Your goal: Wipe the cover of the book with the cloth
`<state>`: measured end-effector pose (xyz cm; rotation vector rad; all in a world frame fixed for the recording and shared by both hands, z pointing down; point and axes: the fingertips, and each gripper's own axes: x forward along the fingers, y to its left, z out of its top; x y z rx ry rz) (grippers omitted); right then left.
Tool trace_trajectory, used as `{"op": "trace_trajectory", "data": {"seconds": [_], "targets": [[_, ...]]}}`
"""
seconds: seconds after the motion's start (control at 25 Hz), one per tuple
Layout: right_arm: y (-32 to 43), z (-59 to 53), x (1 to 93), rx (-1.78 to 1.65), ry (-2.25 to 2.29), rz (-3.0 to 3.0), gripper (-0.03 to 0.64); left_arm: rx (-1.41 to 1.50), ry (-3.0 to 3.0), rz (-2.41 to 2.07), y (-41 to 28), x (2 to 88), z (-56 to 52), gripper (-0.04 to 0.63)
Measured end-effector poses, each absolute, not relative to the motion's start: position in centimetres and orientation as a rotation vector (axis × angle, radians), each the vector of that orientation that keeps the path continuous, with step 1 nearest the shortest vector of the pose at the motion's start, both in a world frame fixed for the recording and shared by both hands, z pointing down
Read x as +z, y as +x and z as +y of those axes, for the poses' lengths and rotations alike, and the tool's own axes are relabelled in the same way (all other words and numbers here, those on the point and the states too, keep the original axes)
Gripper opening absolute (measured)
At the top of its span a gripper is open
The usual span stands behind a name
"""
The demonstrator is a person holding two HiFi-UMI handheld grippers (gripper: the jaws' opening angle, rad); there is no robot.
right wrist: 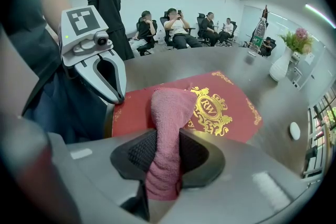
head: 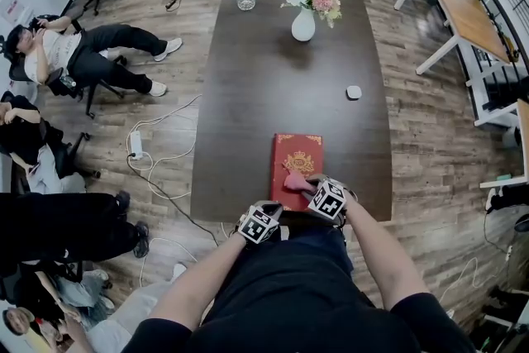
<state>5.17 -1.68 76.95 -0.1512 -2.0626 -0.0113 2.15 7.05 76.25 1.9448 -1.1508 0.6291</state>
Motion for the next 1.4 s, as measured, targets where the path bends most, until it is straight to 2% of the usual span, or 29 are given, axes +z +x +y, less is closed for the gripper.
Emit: {"op": "trace_trajectory", "data": {"seconds": [1.4], "targets": [[9.0,-3.0,76.7,0.024,-0.131,-2.081,0.121,0.687,1.838,-1.154,2.0,76.6,7.1,-0.005]]}}
